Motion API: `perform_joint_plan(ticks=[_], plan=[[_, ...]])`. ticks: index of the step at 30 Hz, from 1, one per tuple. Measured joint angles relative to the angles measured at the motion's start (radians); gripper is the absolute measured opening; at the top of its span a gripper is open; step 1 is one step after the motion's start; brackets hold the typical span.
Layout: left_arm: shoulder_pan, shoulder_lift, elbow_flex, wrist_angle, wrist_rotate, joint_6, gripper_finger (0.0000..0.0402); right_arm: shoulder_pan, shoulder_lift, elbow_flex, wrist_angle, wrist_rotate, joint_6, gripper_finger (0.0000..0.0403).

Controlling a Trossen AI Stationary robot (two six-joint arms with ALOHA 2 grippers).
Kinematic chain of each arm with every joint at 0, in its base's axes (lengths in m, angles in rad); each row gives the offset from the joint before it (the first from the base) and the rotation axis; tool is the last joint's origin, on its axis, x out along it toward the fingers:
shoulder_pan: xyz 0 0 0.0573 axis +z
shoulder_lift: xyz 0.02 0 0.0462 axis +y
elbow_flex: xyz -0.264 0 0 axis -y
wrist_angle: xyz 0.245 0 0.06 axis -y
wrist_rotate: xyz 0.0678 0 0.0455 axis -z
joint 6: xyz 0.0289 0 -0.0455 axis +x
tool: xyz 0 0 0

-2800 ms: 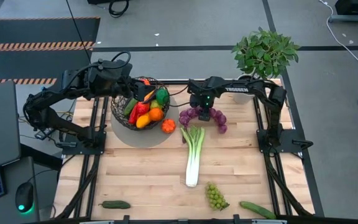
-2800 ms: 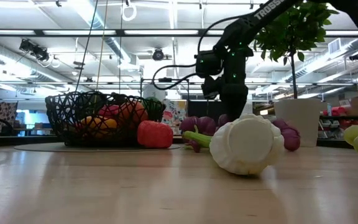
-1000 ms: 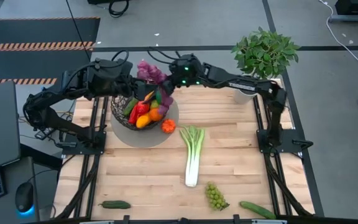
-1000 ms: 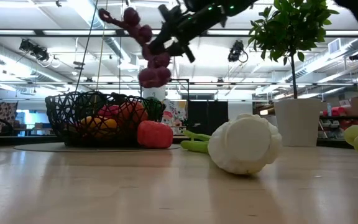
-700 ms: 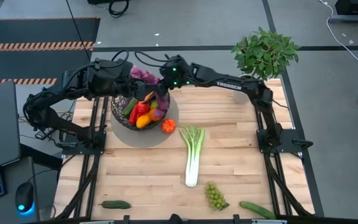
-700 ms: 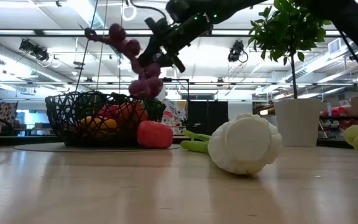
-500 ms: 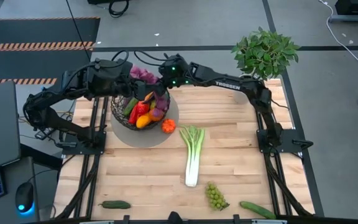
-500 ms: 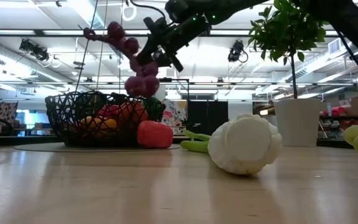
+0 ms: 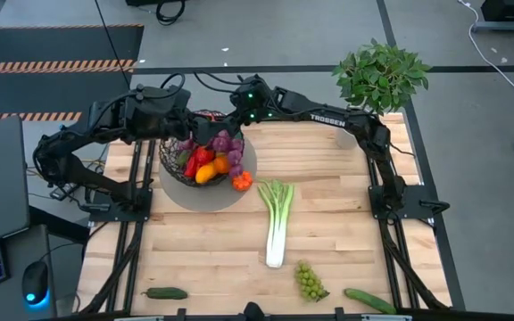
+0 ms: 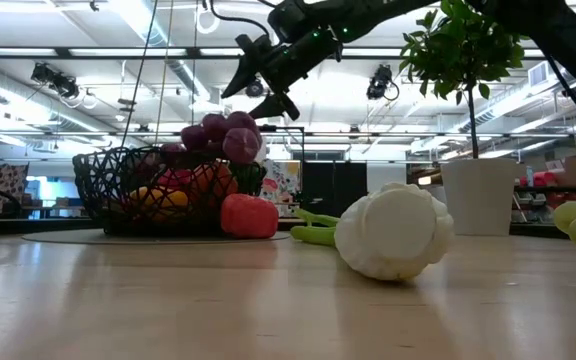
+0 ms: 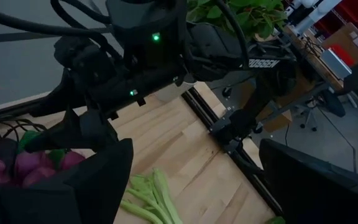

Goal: Build produce basket
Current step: Put the purple garlic into the wire basket

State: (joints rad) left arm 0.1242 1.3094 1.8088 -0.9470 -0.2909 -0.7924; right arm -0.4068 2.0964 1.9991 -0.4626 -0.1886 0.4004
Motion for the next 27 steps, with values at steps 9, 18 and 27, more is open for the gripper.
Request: perform_joint_plan(ticks=[9, 18, 27], plan=[[-0.018, 0.0, 0.0, 0.0, 0.0, 0.0, 0.0357, -0.001, -0.005, 0.0, -0.037, -0.074, 0.03, 0.0315], [-0.017, 0.0, 0.0, 0.0, 0.0, 0.018, 0.0357, -0.01, -0.045, -0.002, -0.544, -0.059, -0.149, 0.0308], [-0.017, 0.0, 0.0, 0.0, 0.0, 0.045, 0.0357, -0.012, -0.045, -0.042, -0.723, -0.02, -0.216, 0.0308]])
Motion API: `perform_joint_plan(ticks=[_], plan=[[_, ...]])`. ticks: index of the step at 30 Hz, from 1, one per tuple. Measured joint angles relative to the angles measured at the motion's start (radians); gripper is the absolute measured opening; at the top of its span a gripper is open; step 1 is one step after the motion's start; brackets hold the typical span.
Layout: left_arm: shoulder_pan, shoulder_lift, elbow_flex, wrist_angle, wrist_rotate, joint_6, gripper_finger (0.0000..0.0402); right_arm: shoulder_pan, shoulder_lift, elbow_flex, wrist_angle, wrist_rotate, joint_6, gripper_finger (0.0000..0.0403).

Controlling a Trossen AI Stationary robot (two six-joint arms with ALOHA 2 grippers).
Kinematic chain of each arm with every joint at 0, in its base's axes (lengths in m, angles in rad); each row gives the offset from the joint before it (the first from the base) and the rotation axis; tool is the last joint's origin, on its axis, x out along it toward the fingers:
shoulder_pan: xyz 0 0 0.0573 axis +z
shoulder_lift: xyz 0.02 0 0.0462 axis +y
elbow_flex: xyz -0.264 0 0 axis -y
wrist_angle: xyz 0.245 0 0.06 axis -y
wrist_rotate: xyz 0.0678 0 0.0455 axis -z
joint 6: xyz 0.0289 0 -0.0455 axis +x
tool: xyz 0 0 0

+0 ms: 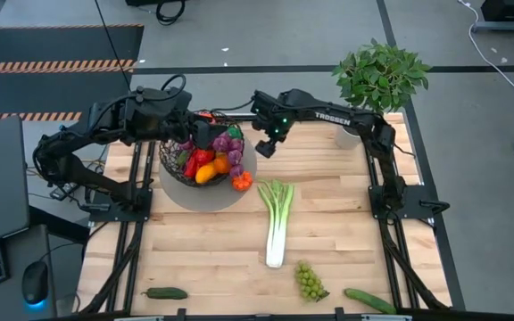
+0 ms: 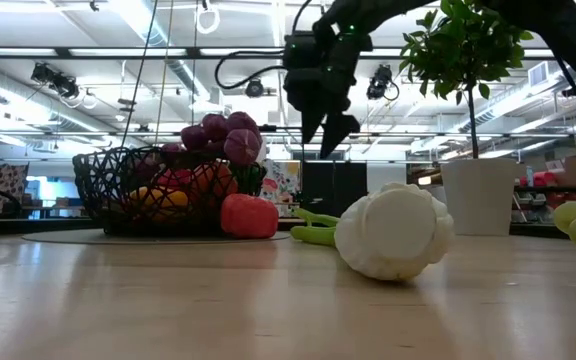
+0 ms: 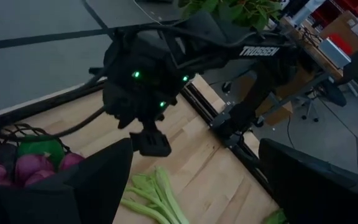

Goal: Build produce basket
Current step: Put the purple garlic into the wire basket, then put the green grapes into the wire basket

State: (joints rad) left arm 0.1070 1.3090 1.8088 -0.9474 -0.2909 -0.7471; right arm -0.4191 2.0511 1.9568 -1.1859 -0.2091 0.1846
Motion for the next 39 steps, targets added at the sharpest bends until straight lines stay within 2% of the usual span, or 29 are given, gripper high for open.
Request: perform_joint_plan(ticks=[6, 11, 22, 28, 32, 39], plan=[[0.0, 0.0, 0.0, 0.0, 0.0, 0.0, 0.0357, 0.078, 0.0, -0.029, 0.189, -0.023, 0.106, 0.0308], [0.0, 0.0, 0.0, 0.0, 0.0, 0.0, 0.0357, 0.134, 0.005, -0.029, 0.307, 0.083, 0.11, 0.0302], [0.0, 0.0, 0.0, 0.0, 0.0, -0.008, 0.0357, 0.11, 0.025, -0.029, 0.548, 0.131, 0.231, 0.028], [-0.011, 0.0, 0.0, 0.0, 0.0, -0.016, 0.0357, 0.09, 0.029, -0.029, 0.536, 0.134, 0.22, 0.0276], [-0.018, 0.0, 0.0, 0.0, 0.0, -0.019, 0.0357, 0.079, 0.029, -0.029, 0.499, 0.083, 0.208, 0.0276], [-0.027, 0.0, 0.0, -0.005, 0.0, -0.019, 0.0357, 0.068, 0.029, -0.029, 0.293, -0.002, 0.111, 0.0276]])
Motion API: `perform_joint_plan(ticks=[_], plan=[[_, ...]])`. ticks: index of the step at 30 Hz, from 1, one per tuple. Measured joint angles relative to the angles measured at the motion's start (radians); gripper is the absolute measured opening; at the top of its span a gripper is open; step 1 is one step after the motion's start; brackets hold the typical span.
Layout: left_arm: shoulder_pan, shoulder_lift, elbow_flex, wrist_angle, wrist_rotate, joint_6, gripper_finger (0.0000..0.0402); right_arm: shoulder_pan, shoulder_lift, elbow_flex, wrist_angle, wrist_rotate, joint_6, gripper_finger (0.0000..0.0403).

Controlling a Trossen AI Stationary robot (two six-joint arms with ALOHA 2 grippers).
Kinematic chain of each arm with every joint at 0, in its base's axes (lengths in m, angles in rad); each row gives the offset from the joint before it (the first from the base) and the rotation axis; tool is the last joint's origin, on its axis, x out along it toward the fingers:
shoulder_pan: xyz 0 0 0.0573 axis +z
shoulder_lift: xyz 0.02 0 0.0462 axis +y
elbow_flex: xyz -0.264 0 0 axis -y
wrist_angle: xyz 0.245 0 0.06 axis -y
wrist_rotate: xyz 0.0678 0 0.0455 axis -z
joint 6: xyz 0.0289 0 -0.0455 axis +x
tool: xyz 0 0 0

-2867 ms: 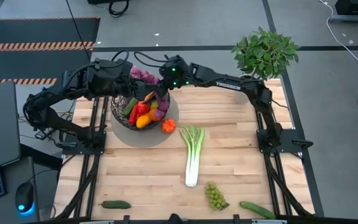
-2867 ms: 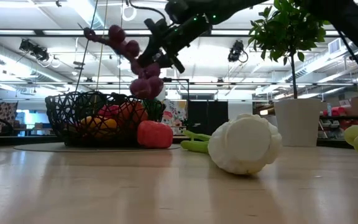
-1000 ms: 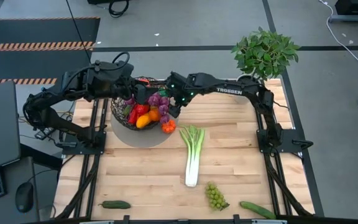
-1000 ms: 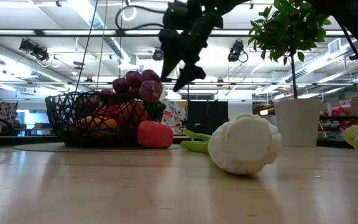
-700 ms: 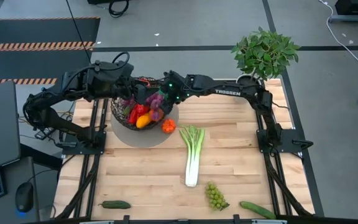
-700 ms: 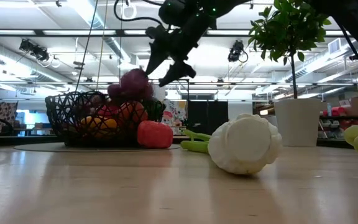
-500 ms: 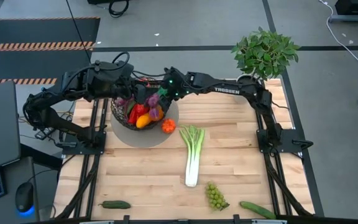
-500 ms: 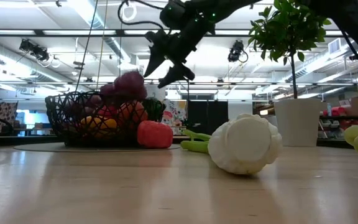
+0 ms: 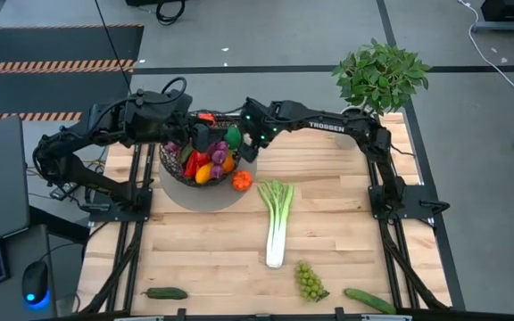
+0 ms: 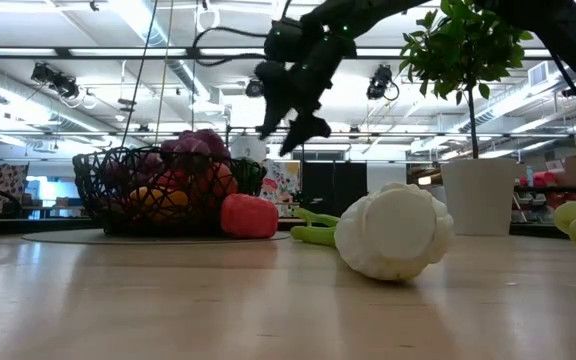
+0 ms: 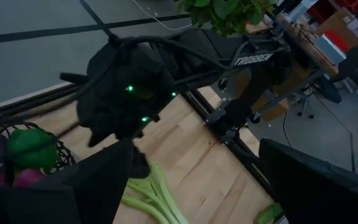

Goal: Build produce basket
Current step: Put the green grapes into the wire basket

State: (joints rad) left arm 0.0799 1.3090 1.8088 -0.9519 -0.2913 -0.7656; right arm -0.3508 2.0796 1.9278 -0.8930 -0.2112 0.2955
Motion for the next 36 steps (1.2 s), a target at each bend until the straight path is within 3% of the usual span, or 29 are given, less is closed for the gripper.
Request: perform_joint_plan(ticks=[6, 17, 23, 32, 36], plan=[[-0.006, 0.0, 0.0, -0.046, 0.0, 0.001, 0.0357, 0.0, -0.001, 0.0, -0.193, 0.008, -0.107, 0.0276], [-0.006, 0.0, 0.0, -0.074, 0.0, 0.028, 0.0357, 0.0, -0.091, 0.0, -0.247, 0.011, -0.158, 0.0276], [-0.006, 0.0, 0.0, -0.131, 0.0, 0.077, 0.0357, 0.033, -0.103, 0.0, -0.374, 0.05, -0.18, 0.0276], [-0.005, 0.01, 0.001, -0.214, 0.0, 0.227, 0.0357, 0.034, -0.196, -0.001, -0.505, 0.085, -0.185, 0.0276], [0.008, 0.038, 0.001, -0.226, 0.0, 0.263, 0.0357, 0.025, -0.278, -0.067, -0.514, 0.085, -0.114, 0.0276]])
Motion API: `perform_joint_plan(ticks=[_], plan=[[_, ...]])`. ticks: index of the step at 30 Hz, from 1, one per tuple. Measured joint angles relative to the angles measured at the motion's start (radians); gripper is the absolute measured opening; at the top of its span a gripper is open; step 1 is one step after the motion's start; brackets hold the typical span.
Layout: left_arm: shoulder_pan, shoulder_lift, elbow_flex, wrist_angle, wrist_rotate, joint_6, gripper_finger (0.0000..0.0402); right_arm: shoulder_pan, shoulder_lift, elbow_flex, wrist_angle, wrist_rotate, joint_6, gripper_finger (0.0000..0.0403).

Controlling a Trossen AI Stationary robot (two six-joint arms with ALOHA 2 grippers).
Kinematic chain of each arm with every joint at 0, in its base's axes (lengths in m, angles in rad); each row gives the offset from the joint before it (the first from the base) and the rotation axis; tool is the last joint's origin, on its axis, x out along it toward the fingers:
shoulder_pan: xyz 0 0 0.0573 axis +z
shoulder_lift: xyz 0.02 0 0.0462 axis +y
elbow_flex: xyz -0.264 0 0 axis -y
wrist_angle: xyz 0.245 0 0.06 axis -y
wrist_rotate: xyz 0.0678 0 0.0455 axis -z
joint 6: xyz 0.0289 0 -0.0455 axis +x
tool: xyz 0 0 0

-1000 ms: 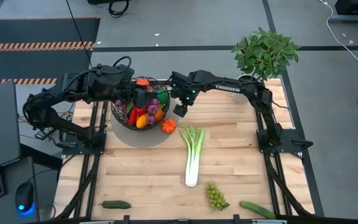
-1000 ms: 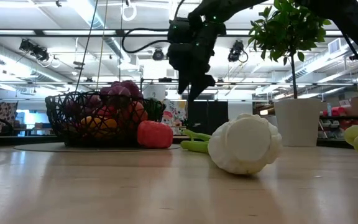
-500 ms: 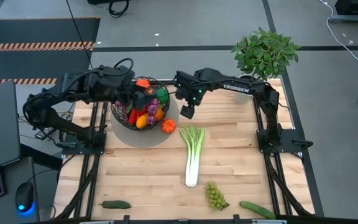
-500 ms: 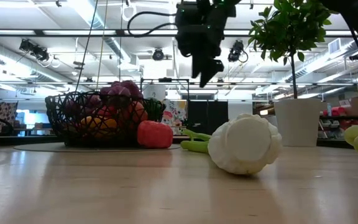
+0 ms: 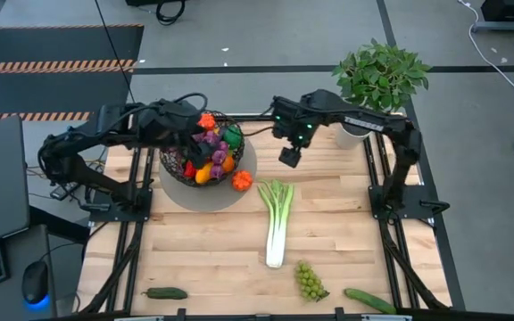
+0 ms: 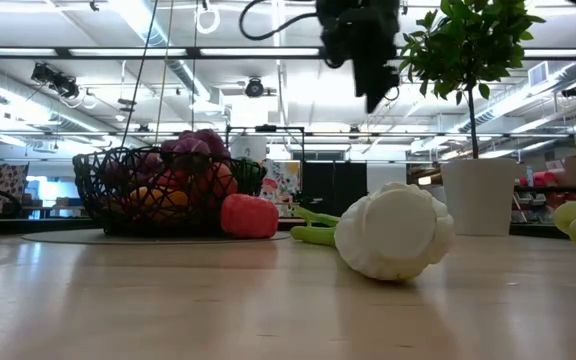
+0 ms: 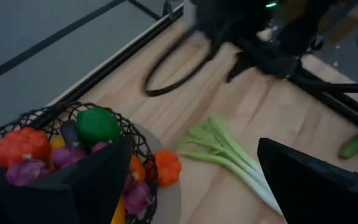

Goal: Build produce basket
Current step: Put the green grapes into the wire basket

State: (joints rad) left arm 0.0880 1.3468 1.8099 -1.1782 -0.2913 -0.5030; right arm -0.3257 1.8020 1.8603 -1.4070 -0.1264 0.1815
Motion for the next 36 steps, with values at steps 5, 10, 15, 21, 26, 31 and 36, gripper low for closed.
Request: perform_joint_plan(ticks=[5, 10, 15, 21, 26, 31, 36], plan=[[0.023, 0.045, 0.0, -0.009, 0.003, -0.005, 0.0357, 0.018, -0.142, -0.203, 0.003, -0.029, 0.194, 0.0276], [0.029, 0.116, 0.0, 0.027, 0.109, 0.078, 0.0357, 0.085, -0.313, -0.439, 0.076, -0.052, 0.4, 0.0276], [0.029, 0.212, 0.0, 0.045, 0.237, 0.222, 0.0357, 0.153, -0.465, -0.599, 0.201, -0.039, 0.598, 0.0276], [0.029, 0.343, -0.001, 0.035, 0.301, 0.378, 0.0357, 0.275, -0.569, -0.731, 0.314, -0.021, 0.766, 0.0276], [0.008, 0.417, -0.002, 0.014, 0.315, 0.359, 0.0357, 0.411, -0.586, -0.763, 0.36, -0.019, 0.832, 0.0276], [-0.027, 0.438, -0.002, 0.027, 0.318, 0.254, 0.0357, 0.547, -0.578, -0.763, 0.359, 0.001, 0.924, 0.0276], [-0.084, 0.438, -0.002, 0.059, 0.316, 0.122, 0.0357, 0.69, -0.577, -0.763, 0.359, 0.047, 1.044, 0.0276]])
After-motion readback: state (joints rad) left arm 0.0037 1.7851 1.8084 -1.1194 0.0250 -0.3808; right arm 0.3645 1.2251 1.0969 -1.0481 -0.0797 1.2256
